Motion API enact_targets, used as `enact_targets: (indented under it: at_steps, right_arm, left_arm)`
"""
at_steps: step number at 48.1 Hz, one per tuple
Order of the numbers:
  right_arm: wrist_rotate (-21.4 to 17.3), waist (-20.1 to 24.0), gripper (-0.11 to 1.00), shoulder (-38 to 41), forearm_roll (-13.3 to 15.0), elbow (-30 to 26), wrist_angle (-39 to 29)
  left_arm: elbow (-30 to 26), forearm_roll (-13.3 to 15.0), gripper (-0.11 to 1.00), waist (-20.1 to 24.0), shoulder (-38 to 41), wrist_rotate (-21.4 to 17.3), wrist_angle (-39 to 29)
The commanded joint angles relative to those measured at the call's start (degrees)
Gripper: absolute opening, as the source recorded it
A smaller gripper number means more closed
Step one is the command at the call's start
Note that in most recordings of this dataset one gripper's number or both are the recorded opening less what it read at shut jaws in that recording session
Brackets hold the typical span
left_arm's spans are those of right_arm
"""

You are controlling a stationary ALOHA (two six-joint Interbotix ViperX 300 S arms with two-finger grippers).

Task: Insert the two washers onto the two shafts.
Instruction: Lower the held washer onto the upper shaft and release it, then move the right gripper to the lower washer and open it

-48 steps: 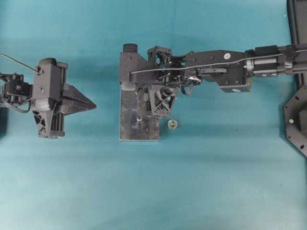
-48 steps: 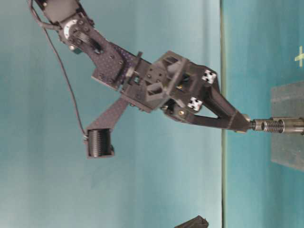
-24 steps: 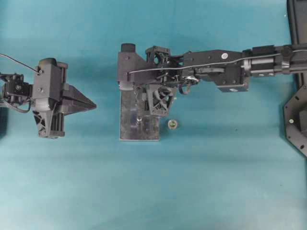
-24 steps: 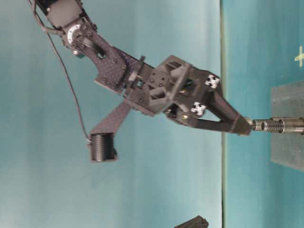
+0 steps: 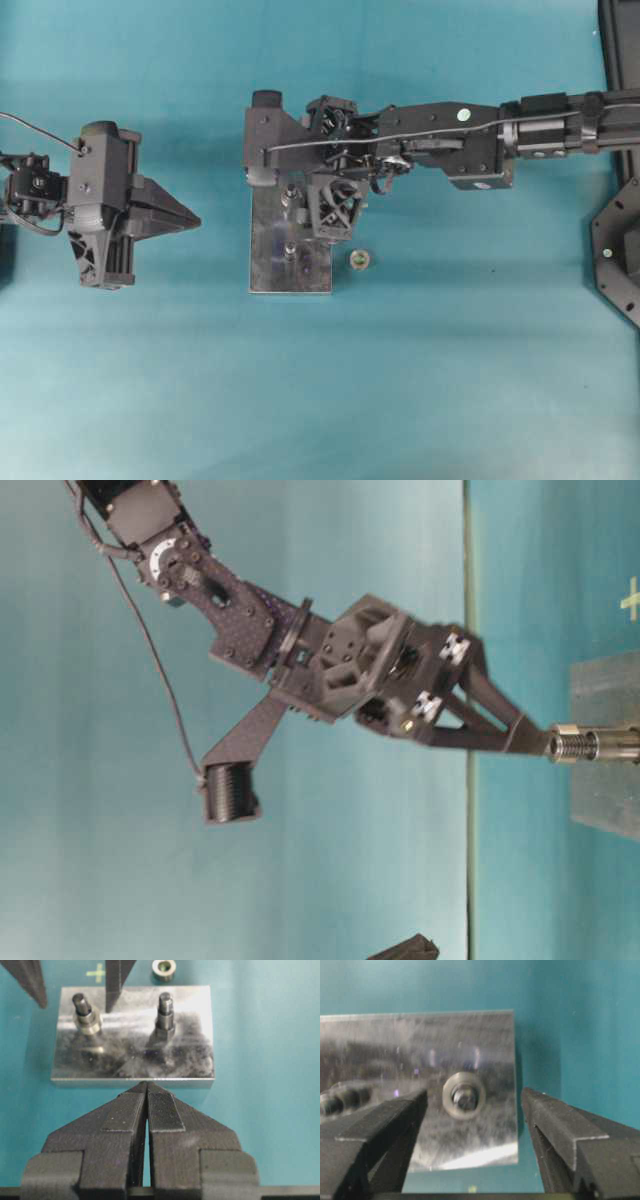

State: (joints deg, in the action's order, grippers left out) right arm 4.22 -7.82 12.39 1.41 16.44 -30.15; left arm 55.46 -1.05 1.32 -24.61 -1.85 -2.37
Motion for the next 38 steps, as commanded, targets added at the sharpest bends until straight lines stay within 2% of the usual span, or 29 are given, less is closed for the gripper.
enact_targets:
  at_steps: [1,17,28,38]
  right_arm:
    - [-0.7,0.0,0.82,-1.05,-0.09,-1.67,0.0]
    - [-1.93,1.05,0.8,-6.06,-0.26,1.23,-8.26]
    - [-2.11,2.64,0.81,-10.81,-0.26,6.06,-8.44]
    - [-2.9,4.48,0.8,-11.87,-1.23,9.84,-8.35]
  left_arm:
    - [-0.97,-0.18,0.0,0.09,-0.26,0.09,0.44]
    - [-0.62,-0.18,0.0,0.0,-0.26,0.18,0.44]
    - [-0.53,-0.18,0.0,0.0,-0.26,0.18,0.44]
    - [-0.53,-0.18,0.0,0.0,-0.18,0.18,0.44]
